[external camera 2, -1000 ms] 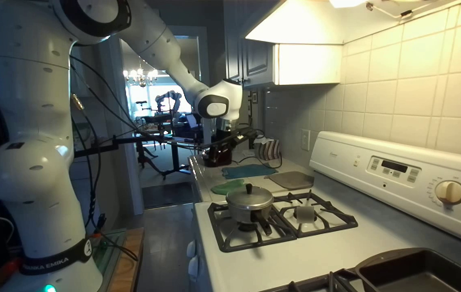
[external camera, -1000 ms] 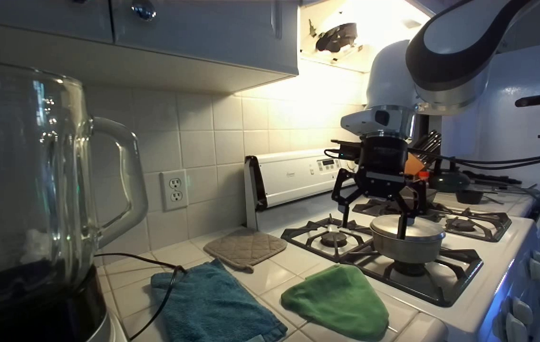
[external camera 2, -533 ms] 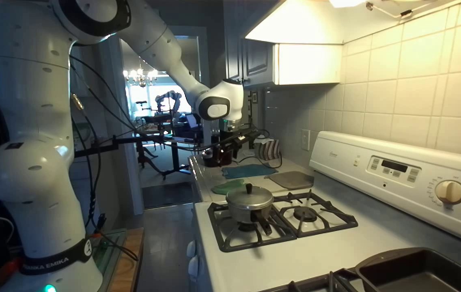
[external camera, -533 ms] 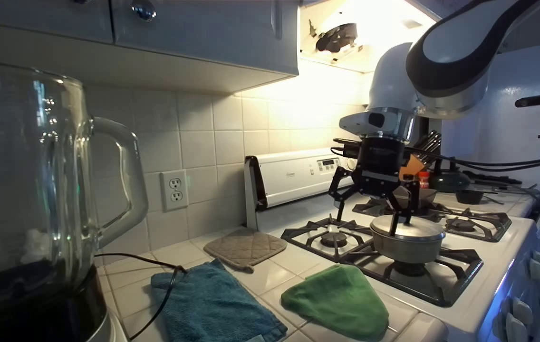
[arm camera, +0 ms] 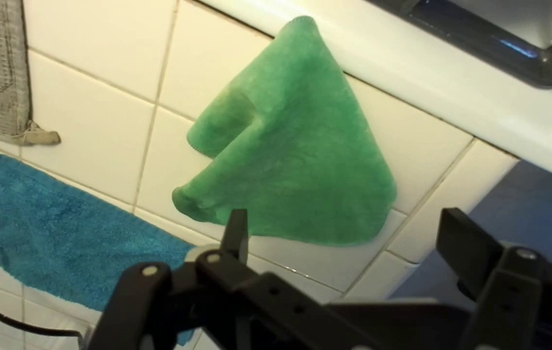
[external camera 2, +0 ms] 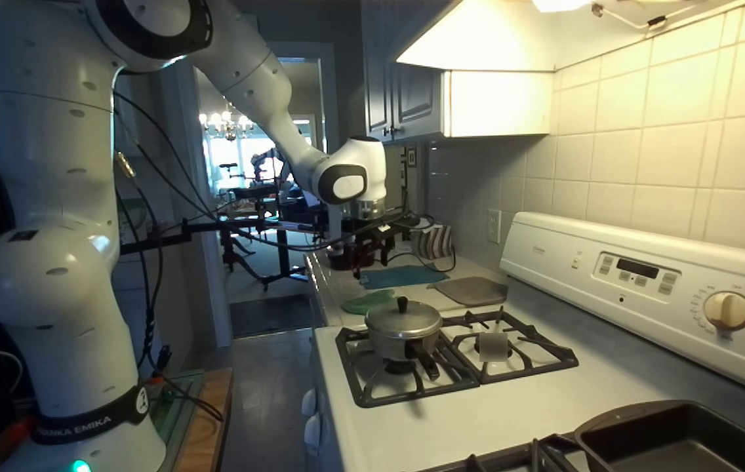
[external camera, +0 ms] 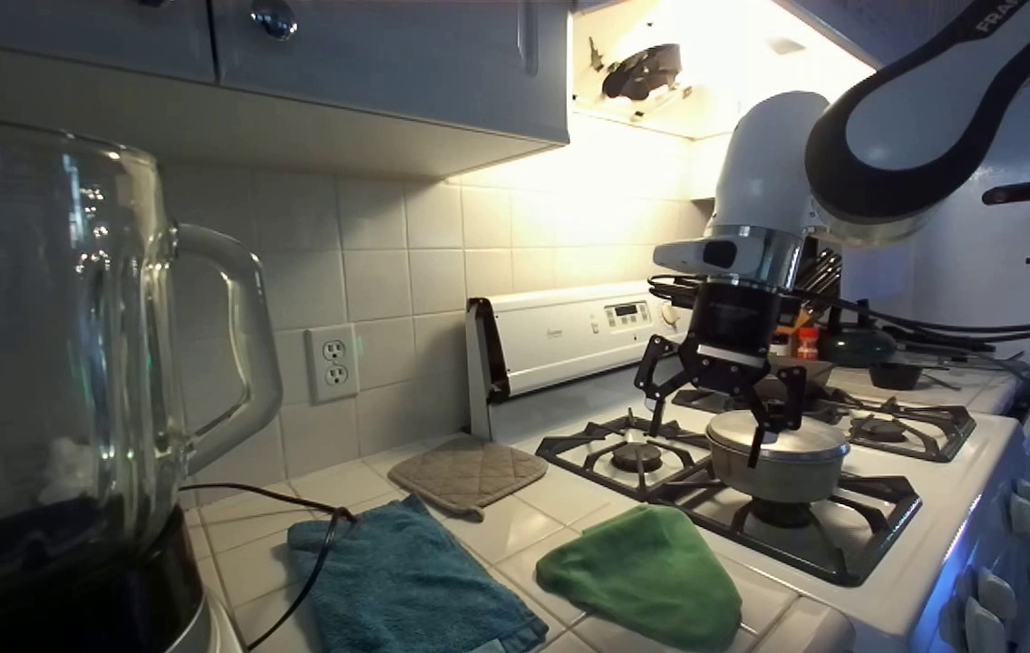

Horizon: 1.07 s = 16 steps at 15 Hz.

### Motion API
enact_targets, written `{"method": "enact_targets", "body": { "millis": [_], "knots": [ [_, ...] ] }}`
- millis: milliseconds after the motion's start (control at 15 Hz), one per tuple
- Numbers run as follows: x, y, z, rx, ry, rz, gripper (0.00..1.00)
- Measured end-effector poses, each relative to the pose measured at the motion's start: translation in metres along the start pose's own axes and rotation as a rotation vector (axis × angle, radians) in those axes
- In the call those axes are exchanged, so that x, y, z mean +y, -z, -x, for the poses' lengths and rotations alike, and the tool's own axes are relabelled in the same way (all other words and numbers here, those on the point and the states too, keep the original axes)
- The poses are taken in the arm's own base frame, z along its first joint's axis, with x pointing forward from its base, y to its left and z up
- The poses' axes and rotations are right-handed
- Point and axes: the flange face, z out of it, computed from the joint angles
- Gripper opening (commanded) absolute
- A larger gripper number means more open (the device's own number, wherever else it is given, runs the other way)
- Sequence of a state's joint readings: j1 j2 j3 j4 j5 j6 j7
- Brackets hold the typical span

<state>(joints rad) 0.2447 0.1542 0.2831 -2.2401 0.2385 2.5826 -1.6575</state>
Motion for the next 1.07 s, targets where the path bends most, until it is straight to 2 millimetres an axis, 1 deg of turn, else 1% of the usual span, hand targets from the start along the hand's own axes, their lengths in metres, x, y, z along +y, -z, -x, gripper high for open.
{"method": "enact_targets", "body": {
  "millis": [600,800,1067],
  "knots": [
    [-0.009,-0.036,-0.031,-0.060,0.014,-0.067,1.00],
    [-0.003,-0.044,-0.034,-0.053,-0.009,-0.068,1.00],
    [0.010,-0.053,-0.034,-0.042,-0.055,-0.065,1.00]
  ]
}}
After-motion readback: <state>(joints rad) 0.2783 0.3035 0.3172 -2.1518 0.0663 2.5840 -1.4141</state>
